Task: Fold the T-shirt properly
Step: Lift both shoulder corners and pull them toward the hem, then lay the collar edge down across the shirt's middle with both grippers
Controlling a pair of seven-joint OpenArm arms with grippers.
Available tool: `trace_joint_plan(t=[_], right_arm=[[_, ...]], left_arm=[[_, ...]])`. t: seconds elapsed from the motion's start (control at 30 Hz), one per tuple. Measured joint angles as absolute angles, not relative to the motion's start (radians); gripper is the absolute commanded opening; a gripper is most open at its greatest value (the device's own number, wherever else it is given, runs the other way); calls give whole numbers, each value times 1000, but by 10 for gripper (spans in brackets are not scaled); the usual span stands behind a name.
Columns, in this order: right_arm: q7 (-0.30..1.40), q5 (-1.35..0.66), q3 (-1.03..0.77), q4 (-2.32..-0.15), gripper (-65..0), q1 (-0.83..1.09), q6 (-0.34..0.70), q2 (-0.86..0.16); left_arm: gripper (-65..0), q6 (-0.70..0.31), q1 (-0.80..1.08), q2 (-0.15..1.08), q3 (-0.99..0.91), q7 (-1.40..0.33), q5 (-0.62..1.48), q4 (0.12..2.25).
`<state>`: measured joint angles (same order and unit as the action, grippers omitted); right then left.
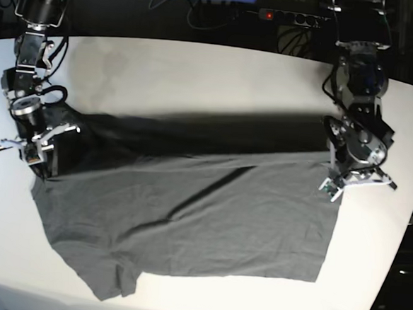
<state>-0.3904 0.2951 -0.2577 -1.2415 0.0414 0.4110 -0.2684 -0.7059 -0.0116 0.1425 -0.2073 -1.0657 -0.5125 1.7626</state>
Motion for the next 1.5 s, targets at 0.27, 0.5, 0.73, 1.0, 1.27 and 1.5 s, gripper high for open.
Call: trace_joint_plan(t=[0.27,0.5,0.73,1.0,1.27,1.5], right_arm=[[-390,362,-257,-1240,-643,15,419,-249],[-391,377,-256,-1194,-643,-25,419,-256],[-389,397,-256,-1111,-643,-80,418,-282],[-391,402,-255,-1112,-641,-110,419,-316],[-392,402,-255,-1111,-641,-136,416,-324],[-395,398,-235,-1077,-641,-164,412,-315]], left_arm=[[-626,-707,-59,88,-344,-1084,-510,1696],[-626,-707,-76,83,-342,-1077,-509,1696],[-626,-704,-97,54,-343,-1065,-510,1700],[-627,-704,-145,6,-342,-1023,-517,1702],[-627,-706,-146,3,-347,-978,-517,1702],[-627,-707,-148,3,-351,-948,-520,1699]])
